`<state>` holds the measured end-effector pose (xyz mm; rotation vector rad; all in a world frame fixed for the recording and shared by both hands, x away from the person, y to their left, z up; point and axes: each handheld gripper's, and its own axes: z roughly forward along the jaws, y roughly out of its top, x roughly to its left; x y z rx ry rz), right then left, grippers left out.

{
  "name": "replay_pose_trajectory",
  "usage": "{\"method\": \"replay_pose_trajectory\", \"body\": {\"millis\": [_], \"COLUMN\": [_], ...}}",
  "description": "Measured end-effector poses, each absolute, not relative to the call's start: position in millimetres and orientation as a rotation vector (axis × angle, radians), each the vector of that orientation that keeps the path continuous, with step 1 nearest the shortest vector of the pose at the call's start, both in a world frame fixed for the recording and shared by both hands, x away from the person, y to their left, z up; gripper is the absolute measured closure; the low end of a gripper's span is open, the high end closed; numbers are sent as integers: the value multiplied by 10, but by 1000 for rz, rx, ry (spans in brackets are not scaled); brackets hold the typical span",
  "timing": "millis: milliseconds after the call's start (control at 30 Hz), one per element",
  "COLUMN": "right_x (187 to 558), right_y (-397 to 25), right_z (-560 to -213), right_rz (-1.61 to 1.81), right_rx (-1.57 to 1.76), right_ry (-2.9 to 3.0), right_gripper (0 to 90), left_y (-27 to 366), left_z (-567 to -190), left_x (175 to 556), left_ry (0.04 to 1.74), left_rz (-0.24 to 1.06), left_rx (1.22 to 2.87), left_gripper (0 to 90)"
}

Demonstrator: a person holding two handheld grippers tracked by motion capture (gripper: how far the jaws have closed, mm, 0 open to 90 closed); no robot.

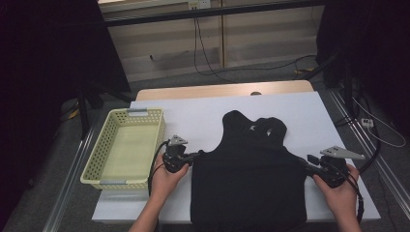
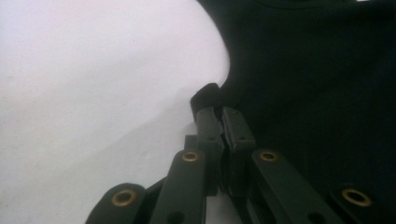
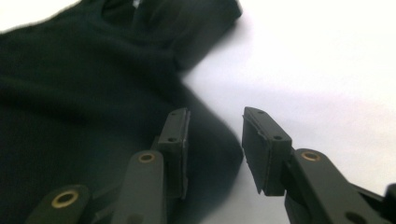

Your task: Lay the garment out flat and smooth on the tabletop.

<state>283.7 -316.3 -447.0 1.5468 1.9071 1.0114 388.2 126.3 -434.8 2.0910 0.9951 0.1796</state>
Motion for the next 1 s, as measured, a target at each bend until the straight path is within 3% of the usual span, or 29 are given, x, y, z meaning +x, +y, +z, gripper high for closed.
{"method": "replay_pose_trajectory", "body": {"millis": [300,667,733,800,933,1000], "right_x": [2883,2874,2874,2883,2888,2875], "right_y": [-3087,-2997,-2986,-2973,-2956,-2957], "right_z": [-4476,-4475,-4481,-4485,-4482,-4478], "right_rz": [1016,1077,1082,1084,1099,1082], "right_rx": [1520,1496,1499,1491,1490,1487], "right_ry": [1924,1960,1963,1972,1977,1979], "right_gripper": [549,282,247,209,190,176], "left_y": [1264,1252,1236,1221,1201,1195], "left_z": [-4367,-4354,-4359,-4357,-4354,-4353], "left_x": [3893,3883,3883,3884,3877,3873], "left_ry": [999,987,988,992,981,973], "left_rz": [179,184,194,196,202,214], "left_rx": [2093,2091,2080,2075,2076,2083], "left_gripper": [872,838,721,513,315,269]}}
